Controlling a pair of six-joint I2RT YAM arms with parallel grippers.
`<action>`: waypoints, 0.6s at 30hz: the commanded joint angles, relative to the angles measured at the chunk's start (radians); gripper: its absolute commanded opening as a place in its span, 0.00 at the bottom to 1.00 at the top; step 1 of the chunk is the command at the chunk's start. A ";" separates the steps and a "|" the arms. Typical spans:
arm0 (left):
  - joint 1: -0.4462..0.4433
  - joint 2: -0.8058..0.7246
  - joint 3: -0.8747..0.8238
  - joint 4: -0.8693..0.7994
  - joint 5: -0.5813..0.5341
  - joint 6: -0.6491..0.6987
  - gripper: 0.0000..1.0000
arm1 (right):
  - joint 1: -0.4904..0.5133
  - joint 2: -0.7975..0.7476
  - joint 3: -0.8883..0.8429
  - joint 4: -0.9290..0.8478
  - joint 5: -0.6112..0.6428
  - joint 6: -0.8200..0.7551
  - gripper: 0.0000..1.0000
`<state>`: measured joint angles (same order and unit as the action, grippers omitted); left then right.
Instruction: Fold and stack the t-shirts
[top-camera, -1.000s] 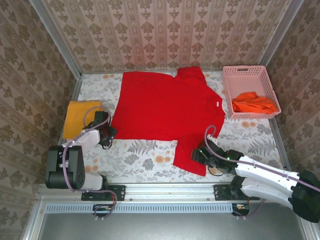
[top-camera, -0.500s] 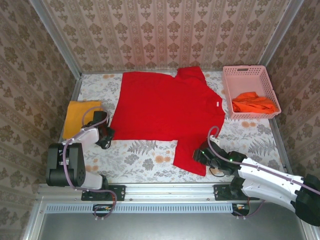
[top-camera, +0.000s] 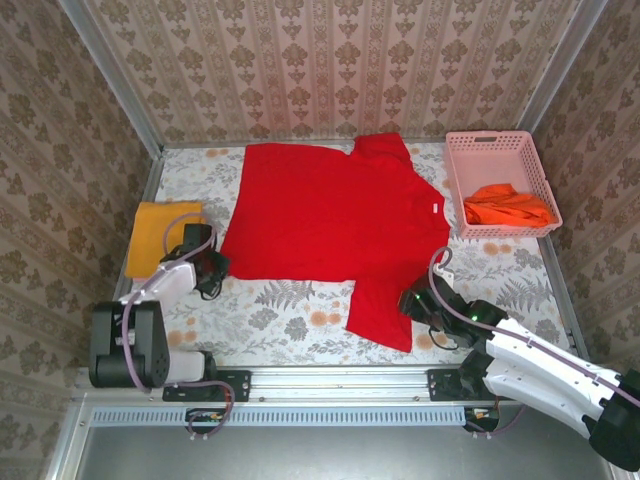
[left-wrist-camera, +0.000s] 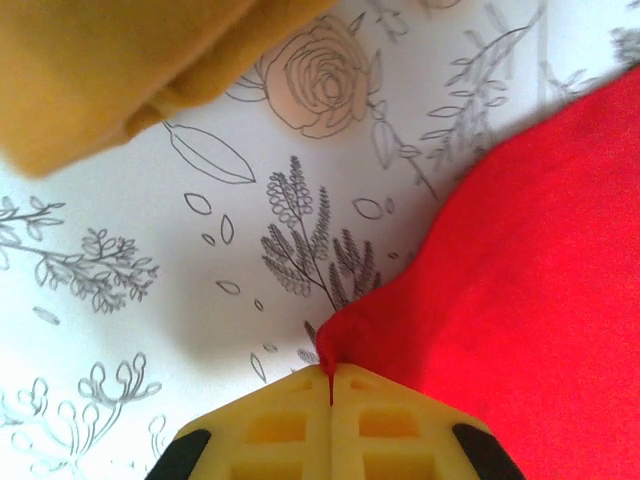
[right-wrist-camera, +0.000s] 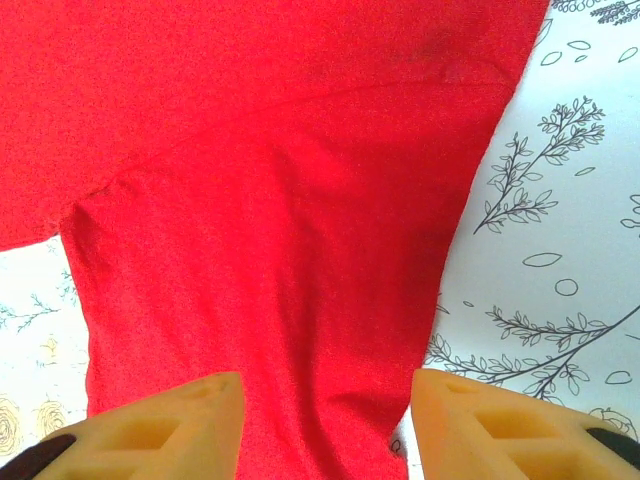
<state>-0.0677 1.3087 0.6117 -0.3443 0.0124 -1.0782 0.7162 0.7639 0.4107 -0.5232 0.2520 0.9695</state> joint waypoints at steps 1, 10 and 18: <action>-0.001 -0.072 -0.006 -0.049 0.017 -0.007 0.00 | -0.016 0.001 0.031 -0.017 0.016 -0.022 0.48; 0.027 -0.032 0.025 -0.079 0.002 0.030 0.35 | -0.061 0.003 0.032 0.015 -0.005 -0.040 0.49; 0.037 0.066 0.069 -0.054 -0.009 0.043 0.39 | -0.063 0.005 0.011 0.026 -0.022 -0.027 0.49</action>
<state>-0.0376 1.3586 0.6487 -0.3958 0.0147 -1.0546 0.6605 0.7658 0.4114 -0.5194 0.2493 0.9421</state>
